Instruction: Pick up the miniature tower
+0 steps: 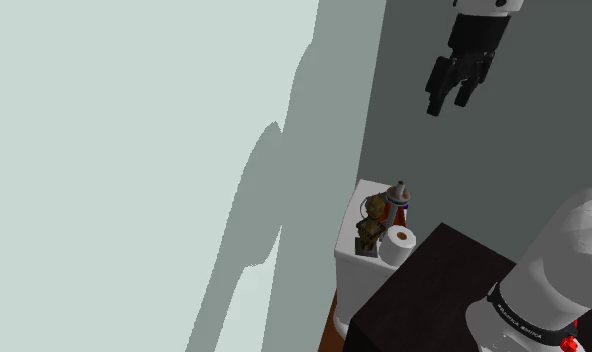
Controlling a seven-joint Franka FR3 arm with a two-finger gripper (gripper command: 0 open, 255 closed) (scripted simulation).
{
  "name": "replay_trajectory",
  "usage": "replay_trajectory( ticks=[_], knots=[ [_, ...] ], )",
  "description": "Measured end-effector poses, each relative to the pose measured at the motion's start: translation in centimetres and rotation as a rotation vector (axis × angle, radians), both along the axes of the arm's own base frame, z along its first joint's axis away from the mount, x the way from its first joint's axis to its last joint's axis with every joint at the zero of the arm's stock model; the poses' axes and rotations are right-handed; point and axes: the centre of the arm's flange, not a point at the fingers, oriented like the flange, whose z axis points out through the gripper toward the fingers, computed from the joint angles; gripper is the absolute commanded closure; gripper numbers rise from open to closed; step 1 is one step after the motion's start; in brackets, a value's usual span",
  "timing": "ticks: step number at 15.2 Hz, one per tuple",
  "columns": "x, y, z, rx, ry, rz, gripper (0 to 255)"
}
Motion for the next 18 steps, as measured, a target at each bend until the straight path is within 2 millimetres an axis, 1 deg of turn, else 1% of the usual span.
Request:
replay_trajectory(
  ticks=[1,2,4,7,8,11,12,15,17,18],
  knots=[
    [0.0,0.0,0.0,0.0,0.0,0.0,0],
    [0.1,0.0,-0.6,-0.001,-0.005,0.003,0],
    [0.1,-0.4,-2.6,-0.005,-0.026,0.013,0],
    [0.0,-1.1,-6.5,-0.01,-0.063,0.032,0],
    [0.7,-1.5,-7.8,-0.013,-0.074,0.039,0],
    [1.1,-2.4,-11.2,-0.019,-0.115,0.059,0],
    [1.1,-2.7,-12.7,-0.021,-0.129,0.066,0],
    [1.9,-3.7,-16.4,-0.028,-0.168,0.086,0],
    [2.4,-3.9,-18.7,-0.032,-0.194,0.099,0],
    [2.9,-4.3,-20.3,-0.034,-0.204,0.106,0]
  ],
)
